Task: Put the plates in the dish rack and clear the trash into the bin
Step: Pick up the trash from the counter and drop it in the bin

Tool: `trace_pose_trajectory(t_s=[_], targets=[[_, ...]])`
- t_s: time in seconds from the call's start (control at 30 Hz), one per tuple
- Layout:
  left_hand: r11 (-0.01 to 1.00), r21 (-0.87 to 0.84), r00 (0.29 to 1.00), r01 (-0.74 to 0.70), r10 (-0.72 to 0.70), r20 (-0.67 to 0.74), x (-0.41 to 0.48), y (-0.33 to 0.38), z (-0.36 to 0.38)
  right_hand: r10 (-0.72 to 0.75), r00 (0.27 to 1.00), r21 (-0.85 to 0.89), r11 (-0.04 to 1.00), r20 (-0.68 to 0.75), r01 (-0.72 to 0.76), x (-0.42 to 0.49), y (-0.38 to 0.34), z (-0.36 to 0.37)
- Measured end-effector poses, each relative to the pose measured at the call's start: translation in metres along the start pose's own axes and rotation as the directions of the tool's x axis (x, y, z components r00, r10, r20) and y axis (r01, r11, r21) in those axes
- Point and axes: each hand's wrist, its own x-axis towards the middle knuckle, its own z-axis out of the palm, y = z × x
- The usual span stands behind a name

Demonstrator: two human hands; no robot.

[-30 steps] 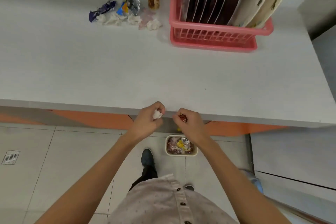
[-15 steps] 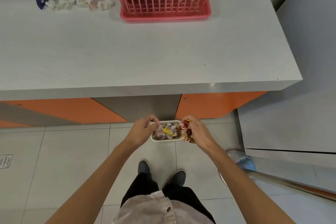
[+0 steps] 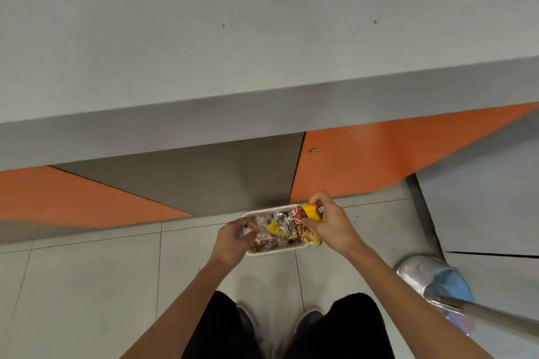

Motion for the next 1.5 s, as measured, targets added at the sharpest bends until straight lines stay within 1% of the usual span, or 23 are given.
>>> trace_pose_trajectory(t_s=[0.07,0.13,0.27,0.33,0.37,0.43,0.47,0.57,0.63,0.7,0.77,0.8,0.87,0.93,1.0,1.03,1.1,1.17,1.2,1.23,1.3,1.43,1.5], targets=[[1.0,0.01,0.999,-0.027,0.028,-0.021,0.036,-0.029,0.021,-0.003,0.998,0.0,1.0,-0.062,0.003,0.034,0.037,0.021],[0.996,0.04,0.997,-0.079,0.08,-0.021,0.074,-0.057,0.038,-0.03,0.998,-0.02,0.999,-0.062,0.029,0.065,0.077,0.044],[0.954,0.193,0.966,-0.229,0.198,0.163,0.138,-0.123,0.082,-0.114,0.993,-0.069,0.991,-0.013,0.113,0.114,0.147,0.095],[0.879,0.325,0.932,-0.349,0.291,0.215,0.165,-0.164,0.115,-0.171,0.985,-0.054,0.984,-0.024,0.17,0.138,0.174,0.12],[0.835,0.396,0.92,-0.382,0.302,0.251,0.176,-0.183,0.129,-0.188,0.982,-0.048,0.981,-0.033,0.187,0.148,0.185,0.131],[0.838,0.439,0.93,-0.324,0.196,0.311,0.193,-0.213,0.15,-0.225,0.97,-0.067,0.973,-0.092,0.219,0.163,0.203,0.143],[0.855,0.42,0.931,-0.304,0.173,0.322,0.198,-0.219,0.157,-0.237,0.965,-0.07,0.971,-0.111,0.231,0.166,0.209,0.147],[0.918,0.338,0.957,-0.207,0.117,0.267,0.21,-0.22,0.168,-0.273,0.955,-0.054,0.962,-0.119,0.268,0.172,0.214,0.151],[0.916,0.383,0.963,-0.121,0.014,0.27,0.209,-0.213,0.166,-0.301,0.946,-0.061,0.953,-0.118,0.295,0.171,0.21,0.153],[0.909,0.412,0.971,-0.068,-0.035,0.236,0.215,-0.212,0.159,-0.318,0.939,-0.095,0.947,-0.133,0.308,0.17,0.203,0.158],[0.968,0.251,0.971,-0.019,-0.042,0.234,0.22,-0.213,0.15,-0.327,0.934,-0.152,0.94,-0.141,0.306,0.17,0.203,0.168],[0.993,0.11,0.967,0.039,-0.066,0.246,0.222,-0.214,0.147,-0.325,0.937,-0.165,0.939,-0.127,0.303,0.17,0.206,0.174],[0.982,-0.125,0.966,0.139,-0.106,0.236,0.225,-0.215,0.139,-0.313,0.946,-0.164,0.941,-0.088,0.296,0.169,0.211,0.187],[0.972,-0.188,0.977,0.138,-0.103,0.185,0.221,-0.216,0.13,-0.324,0.944,-0.2,0.931,-0.071,0.305,0.17,0.213,0.196],[0.996,-0.086,0.994,0.011,-0.002,0.105,0.213,-0.218,0.121,-0.338,0.938,-0.232,0.921,-0.078,0.312,0.171,0.211,0.199],[0.995,0.043,0.995,-0.086,0.083,0.063,0.207,-0.219,0.117,-0.347,0.934,-0.263,0.912,-0.082,0.316,0.171,0.21,0.201],[0.926,0.255,0.959,-0.278,0.284,0.013,0.189,-0.217,0.112,-0.384,0.92,-0.384,0.864,-0.083,0.326,0.174,0.211,0.207],[0.836,0.35,0.891,-0.422,0.454,-0.011,0.179,-0.219,0.112,-0.402,0.914,-0.496,0.804,-0.048,0.328,0.178,0.216,0.215],[0.779,0.405,0.854,-0.479,0.52,0.01,0.175,-0.219,0.115,-0.392,0.92,-0.528,0.787,-0.027,0.32,0.181,0.219,0.218],[0.729,0.457,0.834,-0.51,0.55,0.054,0.172,-0.22,0.119,-0.377,0.926,-0.541,0.78,-0.006,0.314,0.183,0.221,0.221],[0.662,0.546,0.836,-0.514,0.529,0.146,0.17,-0.223,0.128,-0.34,0.94,-0.507,0.804,0.037,0.311,0.188,0.221,0.221],[0.602,0.65,0.875,-0.463,0.43,0.224,0.182,-0.227,0.14,-0.188,0.966,-0.353,0.904,0.178,0.241,0.192,0.214,0.195],[0.558,0.682,0.872,-0.473,0.409,0.271,0.193,-0.224,0.145,-0.181,0.963,-0.365,0.898,0.198,0.244,0.186,0.21,0.178]])
